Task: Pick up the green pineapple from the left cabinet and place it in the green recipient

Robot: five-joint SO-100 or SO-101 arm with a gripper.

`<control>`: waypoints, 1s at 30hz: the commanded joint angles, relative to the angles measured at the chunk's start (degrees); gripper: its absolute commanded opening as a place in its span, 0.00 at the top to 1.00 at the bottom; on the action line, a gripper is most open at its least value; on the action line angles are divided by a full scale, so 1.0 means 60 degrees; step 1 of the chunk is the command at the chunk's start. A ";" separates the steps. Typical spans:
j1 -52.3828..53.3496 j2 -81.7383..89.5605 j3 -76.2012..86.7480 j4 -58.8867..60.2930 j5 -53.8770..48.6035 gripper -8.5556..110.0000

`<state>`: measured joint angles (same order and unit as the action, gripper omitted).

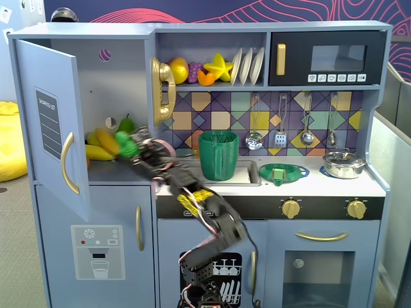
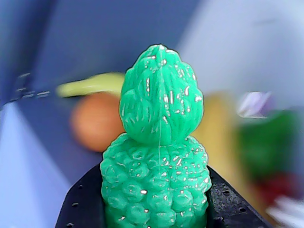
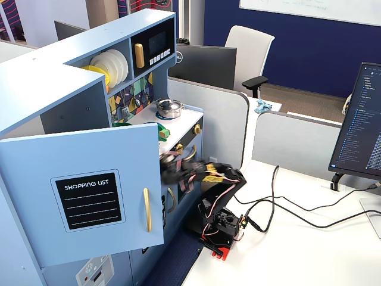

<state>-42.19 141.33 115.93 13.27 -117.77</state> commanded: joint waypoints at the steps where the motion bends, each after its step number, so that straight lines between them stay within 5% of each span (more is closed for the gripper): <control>1: 0.1450 0.2329 -0.0161 0.1670 -0.0044 0.93; 7: 0.5024 0.2021 -0.1978 0.2813 0.1846 0.93; 12: 0.7471 -0.0366 -0.3662 0.1743 0.4028 0.93; 30: 0.7720 -0.7251 -0.7280 -0.1084 0.3691 0.93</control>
<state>4.57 100.72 80.07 8.79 -94.48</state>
